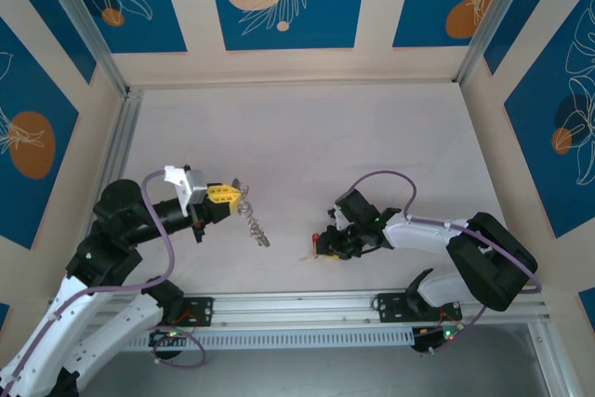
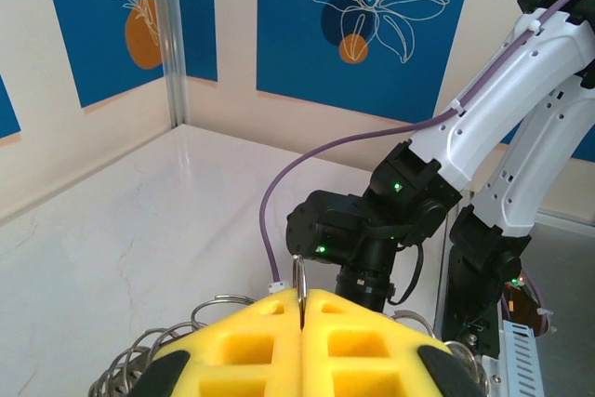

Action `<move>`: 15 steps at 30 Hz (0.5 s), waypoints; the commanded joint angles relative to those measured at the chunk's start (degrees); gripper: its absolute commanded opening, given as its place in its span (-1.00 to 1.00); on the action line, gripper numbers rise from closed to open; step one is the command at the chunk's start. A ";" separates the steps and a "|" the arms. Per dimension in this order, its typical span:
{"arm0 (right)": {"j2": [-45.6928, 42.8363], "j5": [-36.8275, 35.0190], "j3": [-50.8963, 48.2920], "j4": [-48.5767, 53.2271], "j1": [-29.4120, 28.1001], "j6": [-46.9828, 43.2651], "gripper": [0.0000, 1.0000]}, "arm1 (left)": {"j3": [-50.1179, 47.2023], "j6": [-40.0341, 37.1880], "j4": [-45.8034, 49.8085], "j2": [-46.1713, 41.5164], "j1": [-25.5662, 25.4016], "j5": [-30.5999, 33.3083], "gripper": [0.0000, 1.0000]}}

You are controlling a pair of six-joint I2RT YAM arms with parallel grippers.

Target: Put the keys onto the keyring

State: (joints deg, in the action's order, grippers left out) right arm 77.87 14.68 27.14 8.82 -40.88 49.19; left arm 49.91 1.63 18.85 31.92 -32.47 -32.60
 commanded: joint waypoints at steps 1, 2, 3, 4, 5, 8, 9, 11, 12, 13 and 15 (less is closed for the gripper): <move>1.22 -0.70 -0.33 -0.50 0.24 0.77 -0.43 | 0.14 0.83 -3.45 -1.00 0.82 -1.35 -1.00; 1.48 -0.65 -0.26 -0.66 0.17 0.76 -0.44 | 0.19 0.82 -3.47 -0.98 0.77 -1.39 -1.00; 1.65 -0.58 -0.08 -0.73 0.16 0.74 -0.45 | 0.19 0.83 -3.39 -0.97 0.77 -1.29 -1.00; 1.84 -0.61 0.09 -0.77 0.06 0.73 -0.45 | 0.19 0.75 -3.44 -0.94 0.74 -1.32 -1.00; 1.98 -0.70 0.24 -0.81 0.03 0.65 -0.45 | 0.17 0.74 -3.42 -0.99 0.82 -1.24 -1.00; 2.71 -0.62 0.45 -1.30 0.06 0.53 -0.47 | 0.17 0.73 -3.38 -0.98 0.87 -1.25 -1.00; 2.99 -0.45 0.71 -1.39 -0.03 0.46 -0.48 | 0.18 0.73 -3.45 -0.98 0.84 -1.20 -1.00; 3.43 -0.61 0.97 -1.48 -0.07 0.38 -0.49 | 0.19 0.74 -3.39 -0.98 0.86 -1.15 -1.00; 3.42 -0.57 1.03 -1.52 -0.05 0.34 -0.50 | 0.19 0.73 -3.40 -0.99 0.88 -1.14 -1.00; 3.45 -0.60 1.16 -1.49 -0.17 0.29 -0.50 | 0.19 0.72 -3.32 -0.98 0.86 -1.22 -1.00; 3.48 -0.70 1.47 -1.45 -0.16 0.18 -0.51 | 0.19 0.69 -3.38 -0.98 0.86 -1.19 -1.00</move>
State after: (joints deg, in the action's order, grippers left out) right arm 79.33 15.44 27.88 9.50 -40.62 49.56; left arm 49.91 1.63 18.83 31.59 -32.40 -32.60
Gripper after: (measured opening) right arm 0.248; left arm 0.050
